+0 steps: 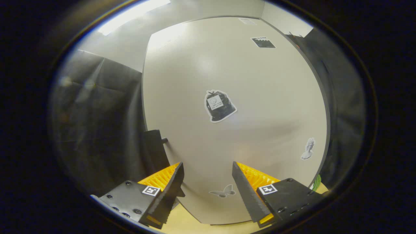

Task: Open the shoe cabinet door, grab the shoes and put them into the shoe cabinet, then close the shoe cabinet door.

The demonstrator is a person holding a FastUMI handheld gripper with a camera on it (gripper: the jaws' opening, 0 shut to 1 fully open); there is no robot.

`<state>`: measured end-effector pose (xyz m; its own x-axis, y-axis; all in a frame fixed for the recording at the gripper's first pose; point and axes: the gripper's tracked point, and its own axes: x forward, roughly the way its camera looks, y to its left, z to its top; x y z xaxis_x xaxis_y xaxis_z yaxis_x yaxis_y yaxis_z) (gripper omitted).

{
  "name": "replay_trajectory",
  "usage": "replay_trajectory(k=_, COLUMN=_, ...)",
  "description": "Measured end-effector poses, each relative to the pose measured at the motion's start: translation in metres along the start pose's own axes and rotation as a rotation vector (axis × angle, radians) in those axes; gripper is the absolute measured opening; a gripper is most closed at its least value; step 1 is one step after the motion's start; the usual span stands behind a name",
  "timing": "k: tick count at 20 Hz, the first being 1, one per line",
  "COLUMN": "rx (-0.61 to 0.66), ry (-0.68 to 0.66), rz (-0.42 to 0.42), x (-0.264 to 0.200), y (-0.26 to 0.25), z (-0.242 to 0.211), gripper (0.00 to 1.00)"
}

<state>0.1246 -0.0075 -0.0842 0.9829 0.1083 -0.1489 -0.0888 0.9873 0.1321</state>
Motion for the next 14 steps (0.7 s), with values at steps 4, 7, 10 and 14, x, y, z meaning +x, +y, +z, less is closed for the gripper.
replay_trajectory(k=4, rx=0.012, ry=0.009, rz=-0.003, x=0.0071, y=-0.0012, z=-0.0031, gripper=0.94)
replay_trajectory(k=7, rx=0.007, ry=0.006, rz=-0.007, x=0.0106, y=-0.0041, z=-0.0028, gripper=0.94)
replay_trajectory(k=10, rx=-0.006, ry=0.002, rz=0.0, x=0.0097, y=-0.0039, z=-0.0027, gripper=0.94)
replay_trajectory(k=14, rx=-0.005, ry=-0.018, rz=0.028, x=0.0035, y=-0.0062, z=0.0066, gripper=0.94)
